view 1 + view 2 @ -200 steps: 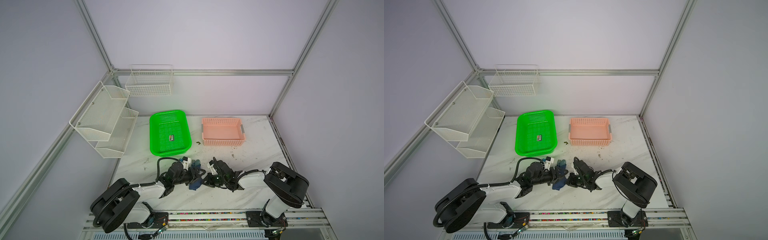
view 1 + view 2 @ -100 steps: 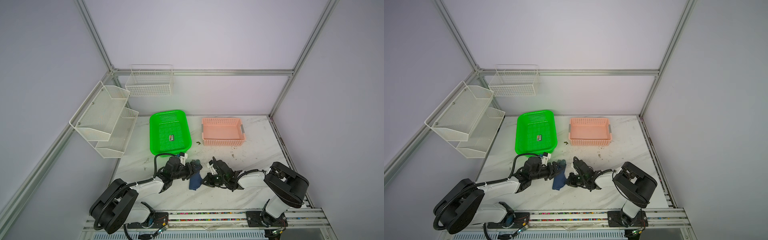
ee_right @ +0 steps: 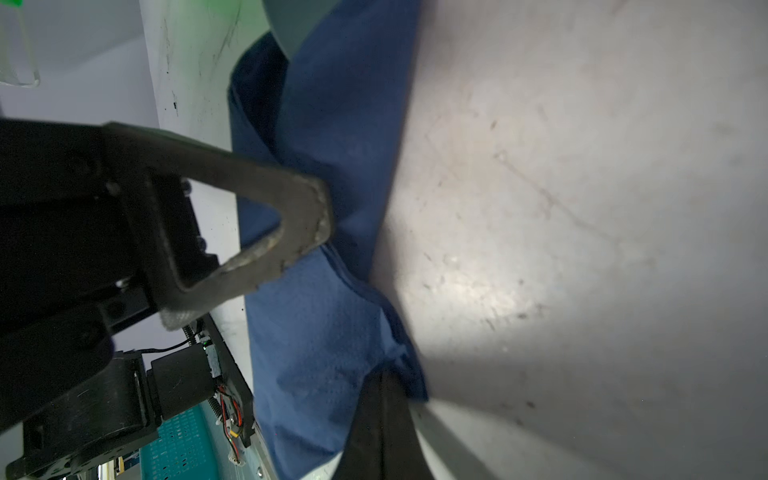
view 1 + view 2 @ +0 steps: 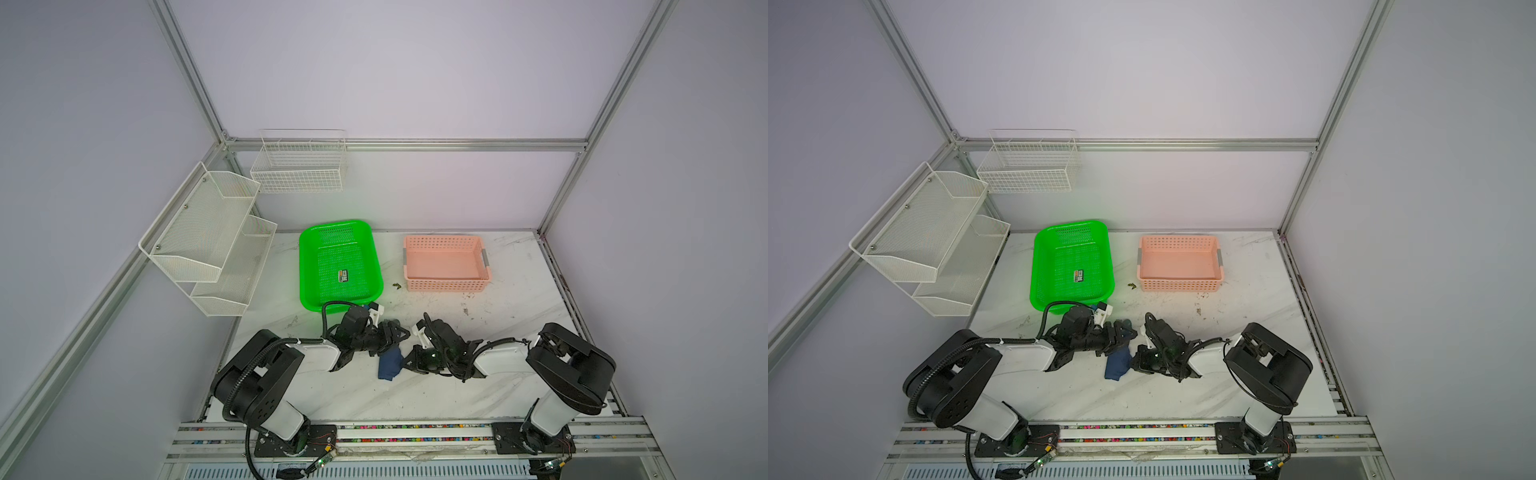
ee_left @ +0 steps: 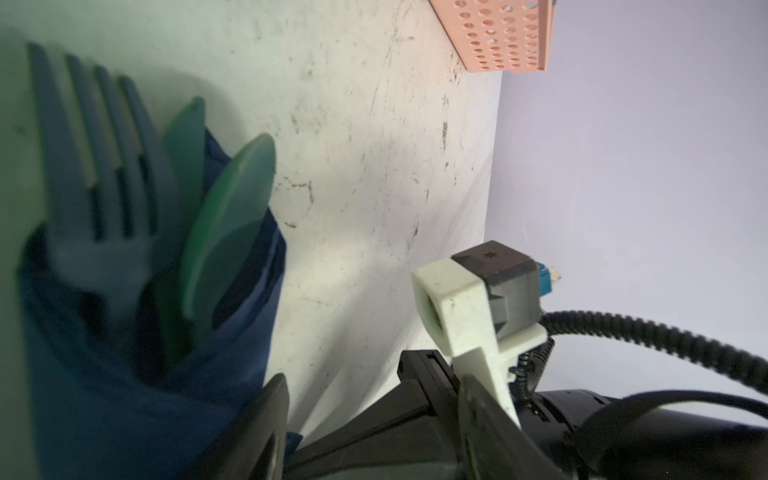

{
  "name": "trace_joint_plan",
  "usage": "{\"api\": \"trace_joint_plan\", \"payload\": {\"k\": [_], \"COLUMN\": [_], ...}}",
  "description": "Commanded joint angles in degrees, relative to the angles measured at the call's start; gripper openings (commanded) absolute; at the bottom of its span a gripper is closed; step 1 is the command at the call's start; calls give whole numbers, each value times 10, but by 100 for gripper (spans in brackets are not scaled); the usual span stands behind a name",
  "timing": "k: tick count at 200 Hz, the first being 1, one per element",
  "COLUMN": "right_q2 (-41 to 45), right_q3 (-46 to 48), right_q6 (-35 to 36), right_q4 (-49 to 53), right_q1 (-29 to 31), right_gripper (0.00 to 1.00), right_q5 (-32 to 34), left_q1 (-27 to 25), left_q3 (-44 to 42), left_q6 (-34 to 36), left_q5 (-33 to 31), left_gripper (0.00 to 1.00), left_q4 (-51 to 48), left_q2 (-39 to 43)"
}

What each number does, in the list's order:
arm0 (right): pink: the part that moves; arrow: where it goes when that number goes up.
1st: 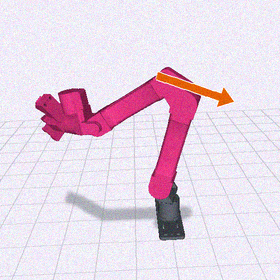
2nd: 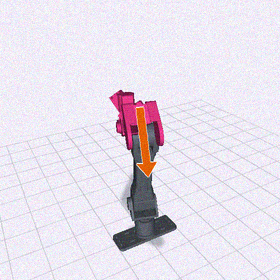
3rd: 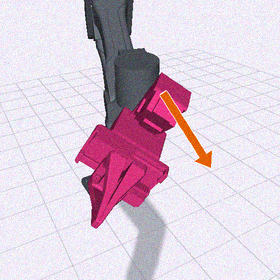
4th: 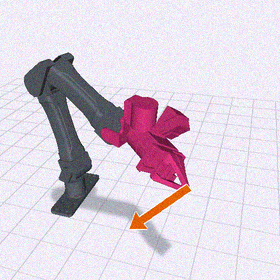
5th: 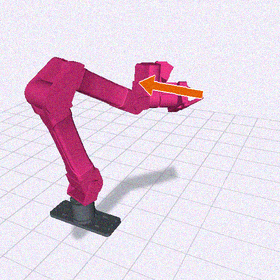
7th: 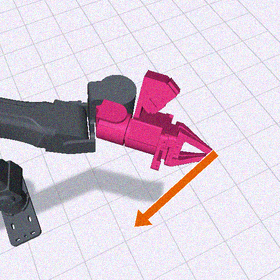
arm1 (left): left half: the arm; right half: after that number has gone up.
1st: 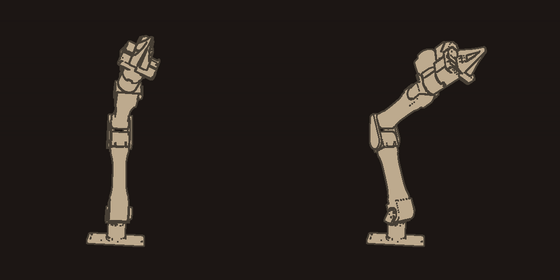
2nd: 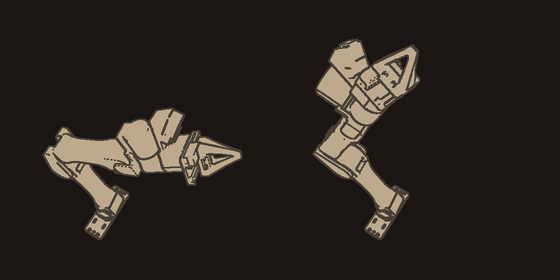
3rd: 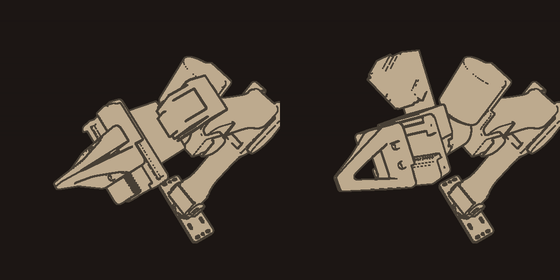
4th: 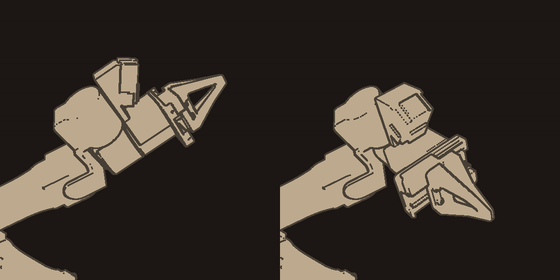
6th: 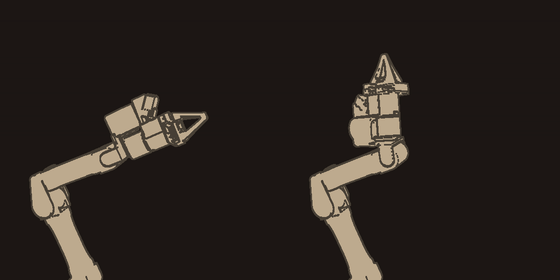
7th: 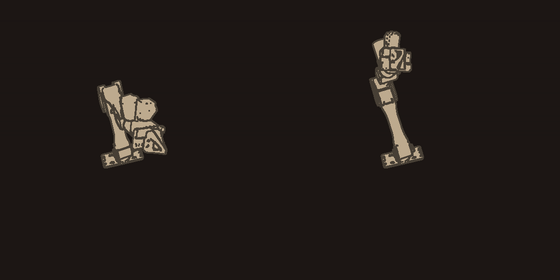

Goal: Place the utensils on the paper napkin and roll it up

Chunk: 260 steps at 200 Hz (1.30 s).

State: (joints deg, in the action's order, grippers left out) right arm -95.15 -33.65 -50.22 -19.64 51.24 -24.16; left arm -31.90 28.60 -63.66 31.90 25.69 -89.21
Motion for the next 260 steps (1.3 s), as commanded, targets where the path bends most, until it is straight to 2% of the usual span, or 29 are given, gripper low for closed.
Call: {"api": "trace_joint_plan", "payload": {"k": [1,66,115,158,176,209,226,260], "right_q2": [-21,-35,-35,-22,10,120,158,177], "right_q3": [21,26,23,13,-5,-45,-59,-84], "right_q6": [8,13,16,27,42,66,72,79], "right_q4": [122,136,158,196,235,290,291,258], "right_q1": [4,4,4,4,4,4,5,16], "right_gripper": [0,0,0,0,0,0,0,0], "right_q5": [54,61,76,98,120,149,144,118], "left_q1": [12,33,38,45,46,47,47,47], "left_q3": [37,34,15,4,0,-7,-9,-8], "left_q6": [21,38,23,24,24,22,20,15], "left_q5": [21,27,38,39,39,38,37,38], "left_gripper": [65,65,65,65,65,65,65,65], "left_q4": [25,8,60,65,66,73,80,88], "left_q2": [-5,-19,-53,-54,-54,-55,-58,-57]}}
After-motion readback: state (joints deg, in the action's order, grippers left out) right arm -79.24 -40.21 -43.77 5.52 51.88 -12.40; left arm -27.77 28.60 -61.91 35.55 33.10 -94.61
